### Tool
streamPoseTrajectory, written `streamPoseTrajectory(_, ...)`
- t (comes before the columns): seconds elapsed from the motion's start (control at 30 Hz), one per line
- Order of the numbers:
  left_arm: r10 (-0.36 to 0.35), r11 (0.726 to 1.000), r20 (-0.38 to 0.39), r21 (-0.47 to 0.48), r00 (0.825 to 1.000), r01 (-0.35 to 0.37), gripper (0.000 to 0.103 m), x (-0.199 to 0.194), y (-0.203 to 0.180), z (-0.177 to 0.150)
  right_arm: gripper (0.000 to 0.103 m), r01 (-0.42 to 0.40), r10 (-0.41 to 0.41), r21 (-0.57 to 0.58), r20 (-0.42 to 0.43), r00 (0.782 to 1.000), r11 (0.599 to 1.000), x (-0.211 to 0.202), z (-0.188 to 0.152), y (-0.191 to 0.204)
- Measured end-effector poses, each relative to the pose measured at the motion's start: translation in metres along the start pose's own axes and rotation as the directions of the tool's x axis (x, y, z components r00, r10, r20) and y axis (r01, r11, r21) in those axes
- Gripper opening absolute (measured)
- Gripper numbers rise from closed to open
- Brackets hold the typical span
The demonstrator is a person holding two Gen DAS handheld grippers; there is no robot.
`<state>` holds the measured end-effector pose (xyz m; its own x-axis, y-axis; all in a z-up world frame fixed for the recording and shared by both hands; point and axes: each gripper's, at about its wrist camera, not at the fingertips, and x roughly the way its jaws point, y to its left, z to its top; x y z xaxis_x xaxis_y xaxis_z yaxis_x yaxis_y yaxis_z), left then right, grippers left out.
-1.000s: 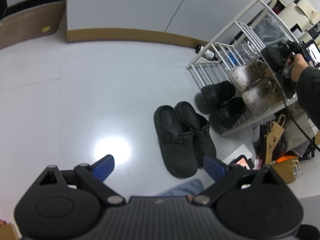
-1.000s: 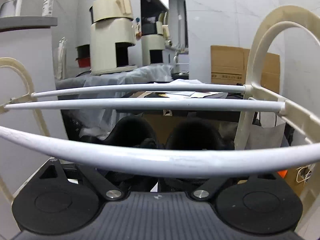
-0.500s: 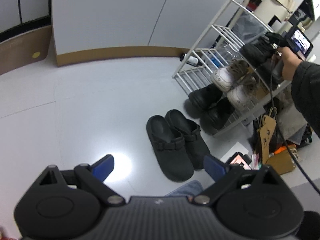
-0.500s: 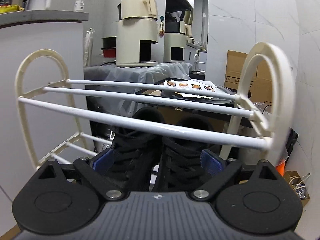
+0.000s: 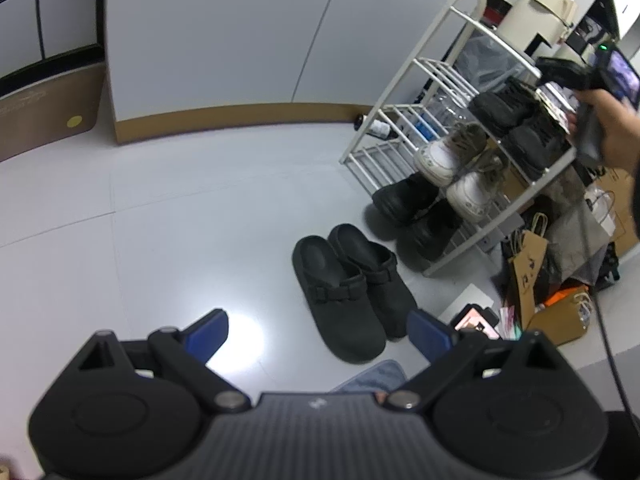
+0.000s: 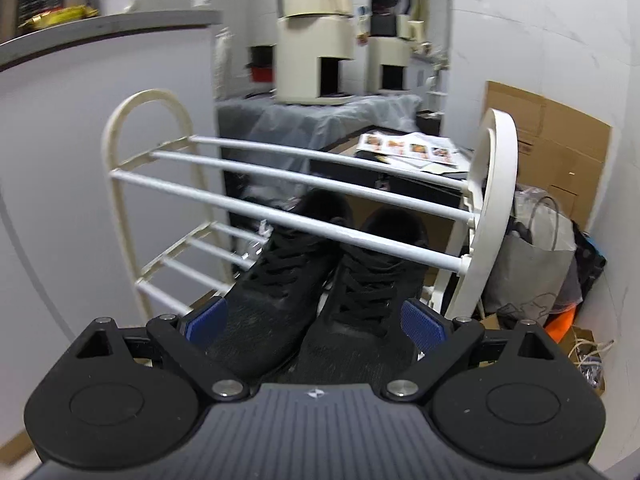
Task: Organize scattered shoes
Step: 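Open the right gripper to release the black sneakers on the shelf, then pull the right gripper back out of the rack toward the black clogs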
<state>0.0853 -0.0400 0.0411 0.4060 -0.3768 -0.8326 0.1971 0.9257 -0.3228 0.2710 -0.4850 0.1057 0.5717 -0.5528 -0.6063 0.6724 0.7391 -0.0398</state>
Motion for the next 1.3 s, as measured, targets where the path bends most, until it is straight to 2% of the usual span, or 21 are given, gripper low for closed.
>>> streamPoseTrajectory(0.07, -0.009, 1.000, 0.024, -0.016, 1.000, 0.010, 0.097, -0.009, 0.007, 0.002, 0.096, -0.023, 0.022, -0.014, -0.031, 0.999, 1.000, -0.008, 0.001, 0.002)
streamPoseTrajectory(0.17, 0.003, 0.999, 0.047, -0.046, 0.999, -0.001, 0.097, -0.017, 0.018, 0.002, 0.096, -0.113, 0.107, -0.084, -0.065, 0.992, 0.990, -0.035, -0.005, 0.003)
streamPoseTrajectory(0.3, 0.004, 0.998, 0.058, -0.070, 0.998, 0.000, 0.097, -0.025, 0.027, 0.000, 0.096, -0.193, 0.188, -0.143, -0.047, 0.981, 0.971, -0.074, -0.024, -0.008)
streamPoseTrajectory(0.4, -0.003, 0.998, 0.071, -0.069, 0.997, 0.008, 0.097, -0.032, 0.028, -0.004, 0.096, -0.228, 0.224, -0.142, -0.047, 0.973, 0.963, -0.090, -0.041, -0.025)
streamPoseTrajectory(0.47, 0.002, 0.998, 0.077, -0.062, 0.997, 0.003, 0.097, -0.036, 0.027, -0.007, 0.096, -0.224, 0.222, -0.165, -0.029, 0.975, 0.961, -0.102, -0.058, -0.035)
streamPoseTrajectory(0.53, 0.003, 0.998, 0.079, -0.061, 0.997, 0.001, 0.097, -0.037, 0.026, -0.009, 0.094, -0.230, 0.226, -0.201, -0.040, 0.973, 0.952, -0.109, -0.079, -0.043)
streamPoseTrajectory(0.6, 0.002, 0.998, 0.078, -0.057, 0.997, 0.002, 0.097, -0.037, 0.024, -0.011, 0.094, -0.266, 0.259, -0.189, -0.065, 0.964, 0.945, -0.115, -0.098, -0.052)
streamPoseTrajectory(0.77, -0.002, 1.000, 0.069, -0.030, 0.998, 0.004, 0.097, -0.036, 0.020, -0.011, 0.094, -0.290, 0.280, -0.201, -0.078, 0.957, 0.935, -0.128, -0.126, -0.061)
streamPoseTrajectory(0.87, 0.001, 0.999, 0.083, -0.045, 0.997, 0.003, 0.097, -0.041, 0.024, -0.012, 0.094, -0.331, 0.314, -0.204, -0.112, 0.943, 0.921, -0.129, -0.136, -0.066)
streamPoseTrajectory(1.07, 0.020, 0.998, 0.091, -0.068, 0.996, -0.014, 0.097, -0.043, 0.031, -0.014, 0.094, -0.425, 0.391, -0.274, -0.174, 0.904, 0.863, -0.127, -0.155, -0.060)
streamPoseTrajectory(1.13, 0.019, 0.997, 0.095, -0.073, 0.995, -0.012, 0.097, -0.044, 0.031, -0.014, 0.091, -0.437, 0.393, -0.313, -0.196, 0.898, 0.843, -0.121, -0.163, -0.054)
streamPoseTrajectory(1.2, 0.010, 0.997, 0.104, -0.079, 0.995, -0.002, 0.097, -0.046, 0.032, -0.014, 0.085, -0.466, 0.396, -0.334, -0.258, 0.881, 0.819, -0.110, -0.170, -0.048)
streamPoseTrajectory(1.3, 0.015, 0.997, 0.100, -0.076, 0.995, -0.007, 0.097, -0.044, 0.032, -0.012, 0.084, -0.502, 0.396, -0.343, -0.335, 0.855, 0.794, -0.091, -0.183, -0.035)
